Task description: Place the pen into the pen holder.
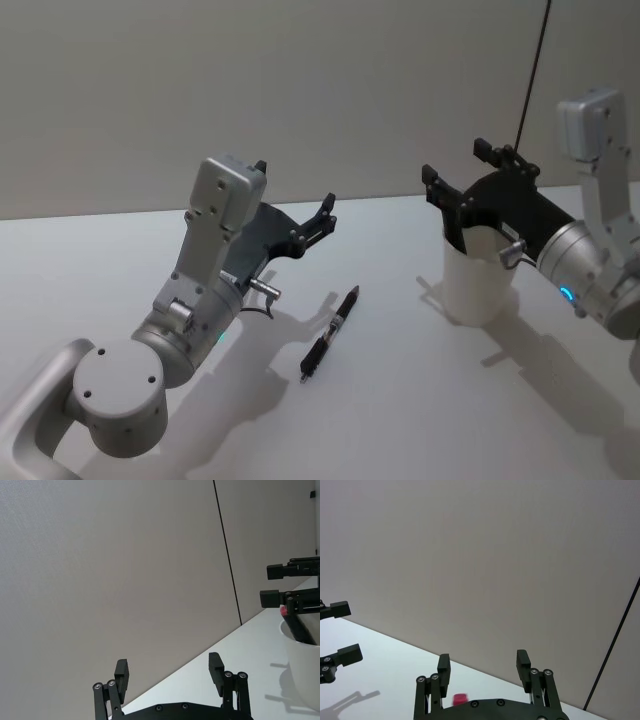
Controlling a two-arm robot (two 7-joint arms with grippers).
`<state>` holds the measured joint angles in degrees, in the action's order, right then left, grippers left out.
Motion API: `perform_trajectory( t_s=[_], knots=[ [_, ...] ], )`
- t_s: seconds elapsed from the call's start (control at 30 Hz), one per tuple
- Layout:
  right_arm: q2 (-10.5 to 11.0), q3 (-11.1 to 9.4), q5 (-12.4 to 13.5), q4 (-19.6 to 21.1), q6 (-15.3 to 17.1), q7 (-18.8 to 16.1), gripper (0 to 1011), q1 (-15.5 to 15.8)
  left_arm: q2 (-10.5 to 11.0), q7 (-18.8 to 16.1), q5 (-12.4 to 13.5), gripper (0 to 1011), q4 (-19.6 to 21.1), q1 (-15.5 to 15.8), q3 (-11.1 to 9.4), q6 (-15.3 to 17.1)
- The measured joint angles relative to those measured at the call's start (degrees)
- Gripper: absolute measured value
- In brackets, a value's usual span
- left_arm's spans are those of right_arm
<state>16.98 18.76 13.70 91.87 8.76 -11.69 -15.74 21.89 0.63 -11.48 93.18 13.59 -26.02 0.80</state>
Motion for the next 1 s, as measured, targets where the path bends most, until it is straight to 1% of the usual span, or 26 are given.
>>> perform_trajectory(
  t_s=[0.1, 0.13, 0.17, 0.27, 0.4, 0.47, 0.5, 0.63, 0.67, 0.73, 0.8, 0.83, 0.87, 0.93, 1.0],
  knots=[
    [-0.01, 0.02, -0.03, -0.02, -0.02, 0.02, 865, 0.00, 0.00, -0.01, 0.00, 1001, 0.00, 0.00, 0.00, 0.00],
    [-0.01, 0.03, -0.04, -0.02, -0.03, 0.02, 917, 0.00, 0.00, -0.01, 0.00, 1001, 0.00, 0.00, 0.00, 0.00],
    [-0.02, 0.03, -0.04, -0.02, -0.03, 0.02, 917, 0.00, 0.00, -0.01, 0.00, 1001, 0.00, 0.00, 0.00, 0.00],
    [-0.01, 0.03, -0.06, -0.03, -0.04, 0.02, 1002, 0.00, 0.00, 0.00, 0.00, 1001, 0.00, 0.00, 0.00, 0.00],
    [0.34, -0.26, 0.12, 0.49, 0.00, -0.12, 1001, 0.03, 0.00, -0.01, 0.00, 1001, 0.00, 0.00, 0.00, 0.00],
    [1.01, -0.84, 0.71, 1.45, 0.25, -0.48, 1002, 0.11, 0.00, -0.01, 0.00, 1001, 0.00, 0.00, 0.00, 0.00],
    [1.71, -1.44, 1.23, 2.26, 0.52, -0.76, 1001, 0.19, 0.00, -0.01, 0.00, 1001, 0.00, 0.00, 0.00, 0.00],
    [3.27, -2.67, 2.45, 3.69, 1.13, -1.36, 1002, 0.50, 0.00, -0.01, 0.00, 1001, 0.00, 0.00, 0.00, 0.00],
    [4.19, -3.36, 3.28, 4.33, 1.49, -1.73, 1001, 0.76, 0.00, -0.01, 0.00, 1001, 0.00, 0.00, 0.00, 0.00],
    [5.33, -4.25, 4.06, 5.03, 1.80, -2.05, 1002, 1.16, 0.00, -0.01, 0.00, 1001, 0.00, 0.00, 0.00, 0.00],
    [7.50, -5.82, 6.18, 6.08, 2.41, -2.84, 1002, 2.11, 0.00, -0.01, 0.00, 1001, 0.00, 0.00, 0.00, 0.00],
    [7.50, -5.82, 6.18, 6.08, 2.41, -2.84, 1002, 2.11, 0.00, 0.00, 0.00, 1001, 0.00, 0.00, 0.00, 0.00],
    [8.81, -6.82, 7.23, 6.59, 2.70, -3.25, 1001, 2.79, 0.00, -0.01, 0.00, 1001, 0.00, 0.00, 0.00, 0.00],
    [9.98, -7.67, 8.35, 6.97, 3.03, -3.70, 1001, 3.44, 0.00, -0.01, 0.00, 1001, 0.00, 0.00, 0.00, 0.00],
    [12.31, -9.40, 10.92, 7.56, 3.82, -4.82, 1002, 4.86, 0.00, -0.01, 0.00, 1001, 0.00, 0.00, 0.00, 0.00]
  ],
)
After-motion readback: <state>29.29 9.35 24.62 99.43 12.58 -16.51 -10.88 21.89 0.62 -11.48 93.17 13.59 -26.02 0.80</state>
